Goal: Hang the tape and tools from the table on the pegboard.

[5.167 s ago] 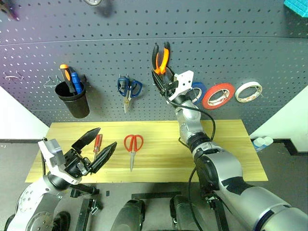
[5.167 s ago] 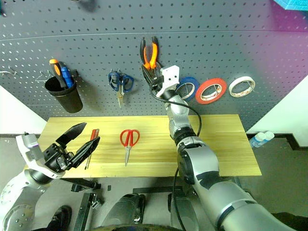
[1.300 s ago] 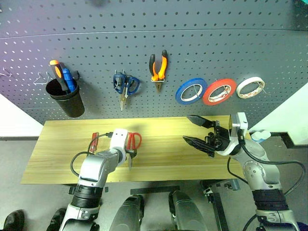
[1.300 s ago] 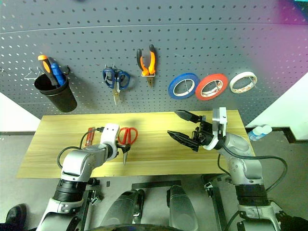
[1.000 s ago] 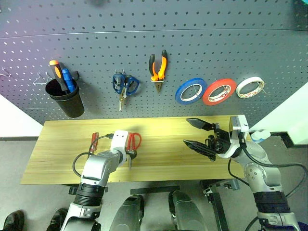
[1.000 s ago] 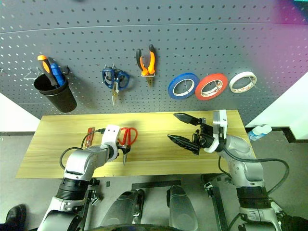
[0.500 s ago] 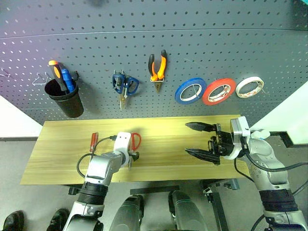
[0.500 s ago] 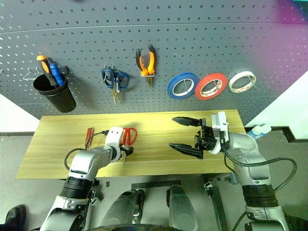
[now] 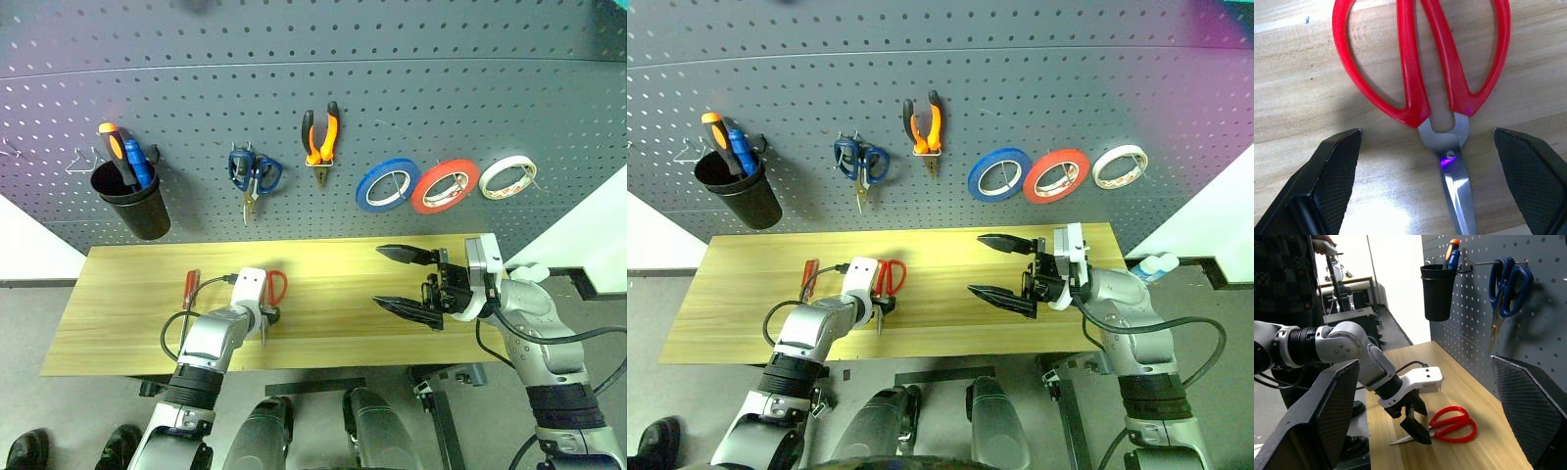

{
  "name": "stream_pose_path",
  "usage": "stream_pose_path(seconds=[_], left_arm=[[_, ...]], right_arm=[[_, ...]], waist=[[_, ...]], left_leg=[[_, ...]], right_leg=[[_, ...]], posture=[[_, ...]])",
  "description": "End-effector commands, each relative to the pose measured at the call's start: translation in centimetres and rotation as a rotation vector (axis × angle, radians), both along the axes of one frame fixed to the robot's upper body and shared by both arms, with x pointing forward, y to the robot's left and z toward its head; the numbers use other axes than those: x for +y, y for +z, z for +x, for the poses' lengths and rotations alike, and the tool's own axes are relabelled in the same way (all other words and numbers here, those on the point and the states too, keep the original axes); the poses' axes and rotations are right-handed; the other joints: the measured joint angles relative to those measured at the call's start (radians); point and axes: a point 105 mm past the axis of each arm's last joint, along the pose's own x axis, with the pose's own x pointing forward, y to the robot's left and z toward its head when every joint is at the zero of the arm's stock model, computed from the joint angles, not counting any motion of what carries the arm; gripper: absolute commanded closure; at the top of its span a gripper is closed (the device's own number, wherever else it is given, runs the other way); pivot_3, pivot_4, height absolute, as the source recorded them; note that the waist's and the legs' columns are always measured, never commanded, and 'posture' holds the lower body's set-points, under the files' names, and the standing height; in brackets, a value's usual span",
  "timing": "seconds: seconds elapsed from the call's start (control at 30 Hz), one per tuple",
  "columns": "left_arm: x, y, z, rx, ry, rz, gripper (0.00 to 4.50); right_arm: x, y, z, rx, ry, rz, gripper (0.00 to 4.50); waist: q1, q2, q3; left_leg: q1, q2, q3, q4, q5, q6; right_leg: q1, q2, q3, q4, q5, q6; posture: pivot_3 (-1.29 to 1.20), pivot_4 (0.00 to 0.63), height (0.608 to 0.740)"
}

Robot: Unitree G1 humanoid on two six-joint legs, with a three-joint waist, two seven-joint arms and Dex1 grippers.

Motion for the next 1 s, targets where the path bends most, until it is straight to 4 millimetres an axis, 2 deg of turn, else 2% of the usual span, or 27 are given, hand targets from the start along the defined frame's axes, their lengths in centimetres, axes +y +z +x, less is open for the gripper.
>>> stream_pose_path(seconds=[0.03, 0.13, 0.4, 0.43, 0.7, 0.83, 1.0], left_arm=[[-0.4, -1.1, -0.7, 0.048, -0.008, -0.018, 0.00], [-0.2, -1.3, -1.0, 0.073, 0.018, -0.019, 0.63], [-0.3, -1.9, -1.9, 0.139, 0.025, -0.044, 3.22], [-0.4, -2.0, -2.0, 0.147, 0.028, -0.050, 3.43], [-0.3, -1.9, -2.0, 0.147, 0.053, -0.066, 3.45], [-0.7, -0.5, -0.8, 0.045, 0.010, -0.083, 3.45], [-0.9, 1.1, -0.3, -0.048, -0.097, -0.031, 3.45]], right_arm=[[0.1, 1.2, -0.2, -0.054, 0.003, 0.010, 0.03], [-0.1, 1.4, -0.2, -0.058, -0.002, 0.010, 0.00], [-0.1, 1.7, 0.0, -0.075, -0.011, 0.015, 0.00], [-0.1, 1.8, 0.0, -0.077, -0.011, 0.017, 0.00], [-0.1, 1.6, 0.5, -0.077, -0.020, 0.016, 0.00], [-0.2, 1.2, 0.6, -0.062, -0.025, 0.024, 0.00], [-0.5, 1.0, 0.8, -0.055, -0.027, 0.026, 0.00]], waist=[[0.000, 0.000, 0.000], [-0.001, 0.000, 0.000], [-0.001, 0.000, 0.000], [-0.002, 0.000, 0.000], [-0.002, 0.000, 0.000], [-0.001, 0.000, 0.000], [-0.001, 0.000, 0.001]], left_leg=[[0.000, 0.000, 0.000, 0.000, 0.000, 0.000], [0.000, 0.000, 0.000, 0.000, 0.000, 0.000], [0.001, 0.000, 0.000, 0.000, 0.000, 0.000], [0.001, 0.000, 0.000, 0.000, 0.000, 0.000], [0.001, 0.000, 0.000, 0.000, 0.000, 0.000], [0.002, 0.000, 0.000, 0.000, 0.000, 0.000], [0.001, 0.000, 0.000, 0.000, 0.000, 0.000]], right_leg=[[0.000, 0.000, 0.000, 0.000, 0.000, 0.000], [0.001, 0.000, 0.000, 0.000, 0.000, 0.000], [0.001, 0.000, 0.000, 0.000, 0.000, 0.000], [0.001, 0.000, 0.000, 0.000, 0.000, 0.000], [0.002, 0.000, 0.000, 0.000, 0.000, 0.000], [0.002, 0.000, 0.000, 0.000, 0.000, 0.000], [0.002, 0.000, 0.000, 0.000, 0.000, 0.000]], posture=[[-0.17, 0.248, 0.740], [-0.17, 0.248, 0.740], [-0.17, 0.245, 0.740], [-0.17, 0.245, 0.740], [-0.16, 0.248, 0.740], [-0.16, 0.249, 0.740], [-0.15, 0.247, 0.740]])
